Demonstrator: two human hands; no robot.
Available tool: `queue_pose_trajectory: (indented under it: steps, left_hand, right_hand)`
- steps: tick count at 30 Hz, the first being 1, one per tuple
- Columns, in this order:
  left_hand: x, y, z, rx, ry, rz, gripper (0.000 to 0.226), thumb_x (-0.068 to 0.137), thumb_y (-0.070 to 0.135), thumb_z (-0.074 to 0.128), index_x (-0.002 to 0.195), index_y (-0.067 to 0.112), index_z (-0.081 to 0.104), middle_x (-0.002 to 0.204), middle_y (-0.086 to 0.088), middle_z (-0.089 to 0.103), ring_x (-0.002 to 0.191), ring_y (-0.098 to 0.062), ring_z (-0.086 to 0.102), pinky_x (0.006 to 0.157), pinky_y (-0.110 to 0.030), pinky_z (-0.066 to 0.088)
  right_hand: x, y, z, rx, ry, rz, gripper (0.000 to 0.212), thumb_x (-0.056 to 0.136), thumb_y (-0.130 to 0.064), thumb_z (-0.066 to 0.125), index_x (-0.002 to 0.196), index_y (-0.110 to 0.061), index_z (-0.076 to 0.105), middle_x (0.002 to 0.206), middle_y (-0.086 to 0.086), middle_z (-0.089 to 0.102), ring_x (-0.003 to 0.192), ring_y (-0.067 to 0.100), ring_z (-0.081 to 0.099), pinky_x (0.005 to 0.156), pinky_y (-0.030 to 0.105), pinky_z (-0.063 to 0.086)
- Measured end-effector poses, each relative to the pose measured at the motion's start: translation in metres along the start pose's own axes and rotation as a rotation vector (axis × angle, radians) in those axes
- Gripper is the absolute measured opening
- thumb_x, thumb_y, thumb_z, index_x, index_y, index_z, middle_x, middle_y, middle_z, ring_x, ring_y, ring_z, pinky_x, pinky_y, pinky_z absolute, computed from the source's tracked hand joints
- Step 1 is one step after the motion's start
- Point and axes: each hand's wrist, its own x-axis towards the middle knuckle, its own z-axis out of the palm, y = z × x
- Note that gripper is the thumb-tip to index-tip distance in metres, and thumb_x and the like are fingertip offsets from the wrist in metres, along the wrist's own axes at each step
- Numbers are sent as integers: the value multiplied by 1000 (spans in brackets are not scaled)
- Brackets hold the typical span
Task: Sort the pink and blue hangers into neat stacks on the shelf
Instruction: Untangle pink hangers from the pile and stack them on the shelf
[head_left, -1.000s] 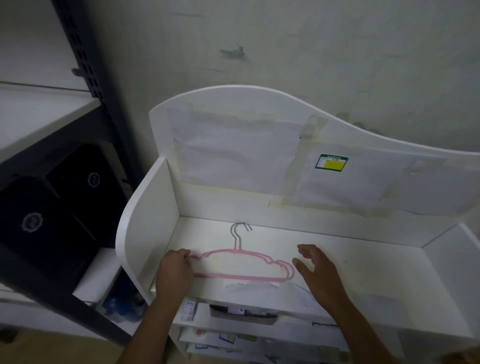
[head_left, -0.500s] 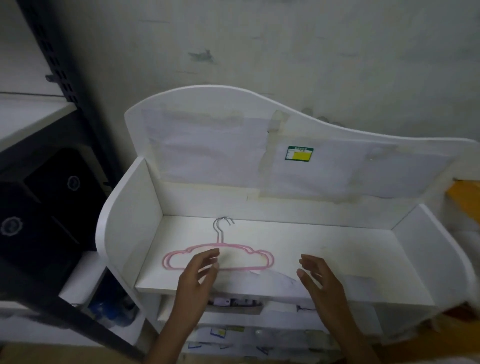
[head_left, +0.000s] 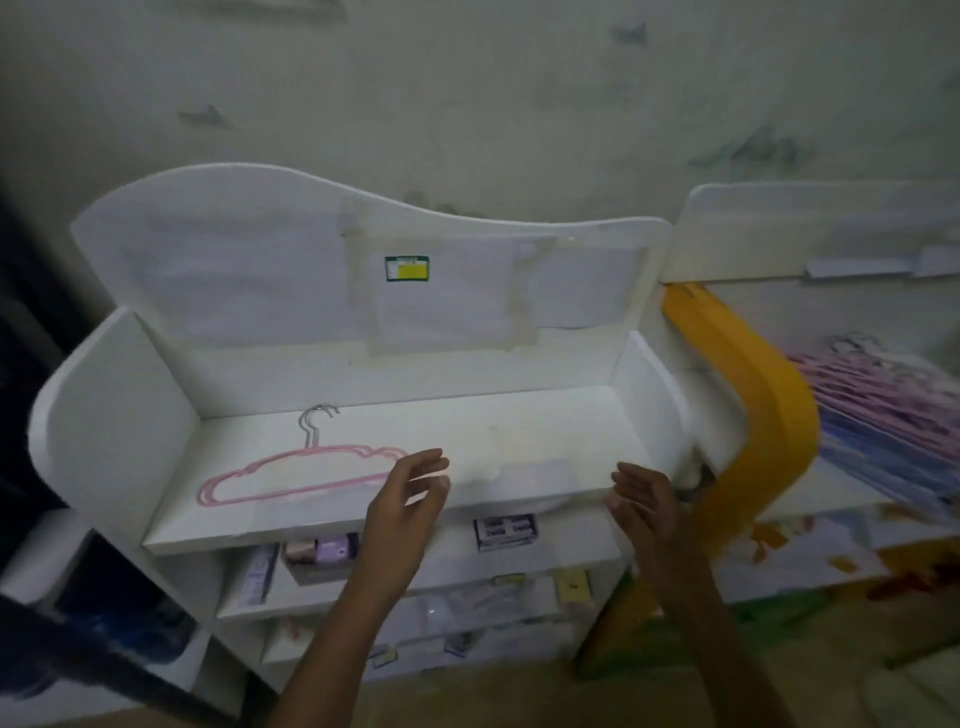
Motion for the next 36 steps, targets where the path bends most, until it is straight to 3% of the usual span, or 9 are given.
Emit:
queue_pose_trajectory:
  steps: [3,7,12,18,23,28,32,36]
  left_hand:
    - [-19,19,46,-16,-68,37,25,96,21,60,120,28,60,118,14,67,107,-3,63,82,-10,49]
    - [-47,35,111,-30,-158,60,25,97,23,58,121,27,60,119,13,67,106,-2,63,82,-13,51]
    - [-71,52,191,-35,-284,49,25,95,27,62,120,26,61,116,9,68,108,-8,63,90,-30,52]
    - [-76,79,282,-27,-421,101,24,96,17,59,120,21,61,113,9,68,102,1,63,85,-16,51]
    - [-65,84,355,-27,-519,104,24,96,18,60,117,29,60,115,13,66,102,3,62,88,-23,51]
    - [-40,89,431,-74,-543,108,23,97,14,58,118,20,61,116,9,65,98,4,62,75,-12,51]
    - [-9,97,487,-65,-532,140,23,97,21,58,120,24,61,117,12,65,102,1,62,74,-10,50]
    - [21,103,536,-75,-506,147,23,97,18,59,117,27,62,115,11,67,101,2,62,79,-13,50]
  right_hand:
    - [-23,8,-51,25,40,13,44,87,-39,65,127,-26,55,122,-9,62,115,9,59,96,34,52]
    - [-57,28,-116,-19,131,-3,55,81,-65,61,126,-33,55,120,-16,64,111,2,61,90,26,54]
    - [-90,46,-196,-10,265,36,42,87,-50,63,124,-30,56,121,-15,63,113,4,60,97,38,52]
    - [-111,66,-276,-6,428,75,49,83,-56,66,123,-31,56,120,-10,64,113,9,61,93,39,54]
    - [-109,91,-330,4,510,120,42,88,-28,65,128,-22,56,120,-7,65,106,2,63,81,19,53]
    - [-74,119,-382,-39,537,153,36,87,-31,66,122,-26,57,116,-9,66,103,4,64,71,14,53]
    - [-32,122,-431,-40,504,167,31,91,-20,65,119,-29,55,114,-12,64,93,-11,63,70,6,50]
    - [11,129,-475,-87,523,158,30,90,-20,65,118,-28,57,110,-14,65,96,-6,61,67,4,48]
